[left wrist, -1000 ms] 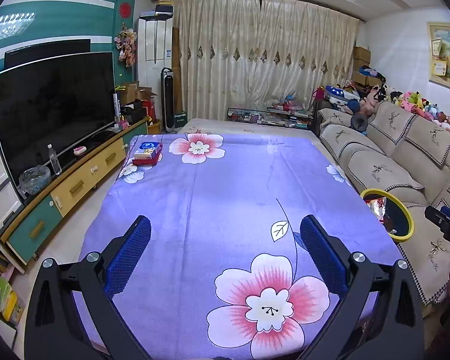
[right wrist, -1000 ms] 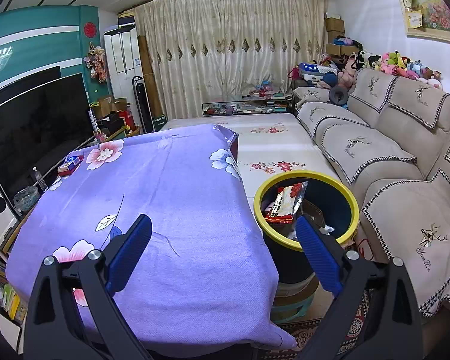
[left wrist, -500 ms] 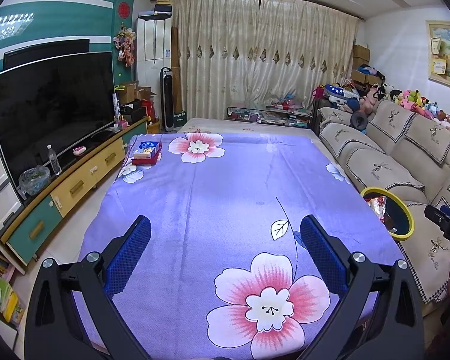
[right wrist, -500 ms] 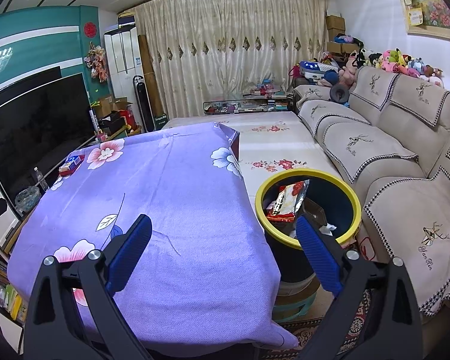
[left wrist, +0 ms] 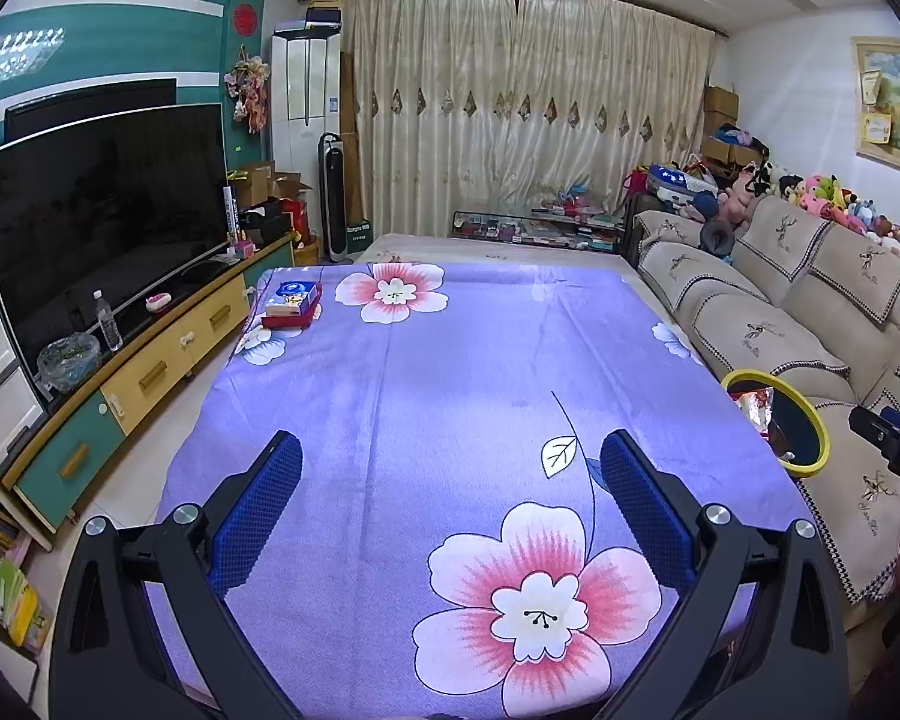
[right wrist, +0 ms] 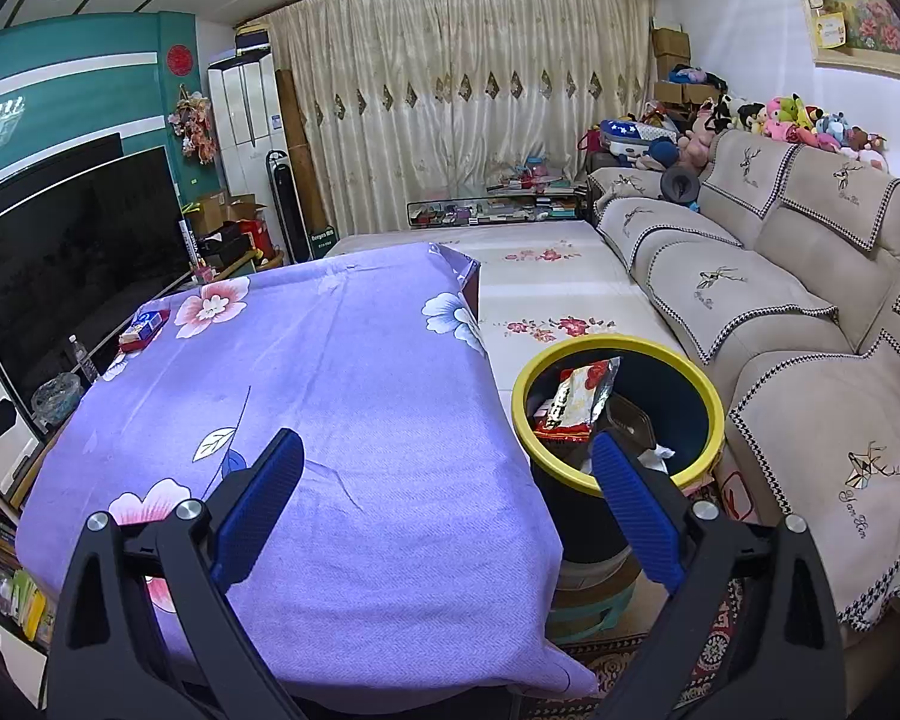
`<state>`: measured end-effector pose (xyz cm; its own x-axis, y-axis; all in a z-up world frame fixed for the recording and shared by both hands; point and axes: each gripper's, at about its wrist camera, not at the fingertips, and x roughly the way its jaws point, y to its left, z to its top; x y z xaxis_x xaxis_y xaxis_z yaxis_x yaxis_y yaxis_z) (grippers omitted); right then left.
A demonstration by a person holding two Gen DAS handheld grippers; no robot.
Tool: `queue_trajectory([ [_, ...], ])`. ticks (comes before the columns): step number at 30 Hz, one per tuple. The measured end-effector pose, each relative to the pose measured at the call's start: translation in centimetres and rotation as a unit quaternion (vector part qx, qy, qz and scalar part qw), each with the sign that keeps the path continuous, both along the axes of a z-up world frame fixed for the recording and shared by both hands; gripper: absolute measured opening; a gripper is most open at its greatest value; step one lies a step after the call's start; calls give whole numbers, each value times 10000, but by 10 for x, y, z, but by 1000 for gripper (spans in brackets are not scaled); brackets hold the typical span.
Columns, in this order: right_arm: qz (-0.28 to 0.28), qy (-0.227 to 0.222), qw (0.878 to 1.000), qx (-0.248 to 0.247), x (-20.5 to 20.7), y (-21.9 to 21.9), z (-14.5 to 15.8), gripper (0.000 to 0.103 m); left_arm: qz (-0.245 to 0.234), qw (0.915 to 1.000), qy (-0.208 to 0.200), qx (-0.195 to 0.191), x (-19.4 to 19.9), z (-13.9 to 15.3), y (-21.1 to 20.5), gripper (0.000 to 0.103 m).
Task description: Collect trash
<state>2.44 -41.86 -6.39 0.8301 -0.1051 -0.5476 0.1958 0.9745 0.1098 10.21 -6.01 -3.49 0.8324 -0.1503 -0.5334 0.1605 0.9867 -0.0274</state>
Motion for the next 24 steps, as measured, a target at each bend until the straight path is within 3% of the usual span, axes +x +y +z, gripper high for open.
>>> queue_trajectory([
  [24,-11,5,10000,12,-1,-1,0,92,-30,10000,37,23,0,-4,-1,98],
])
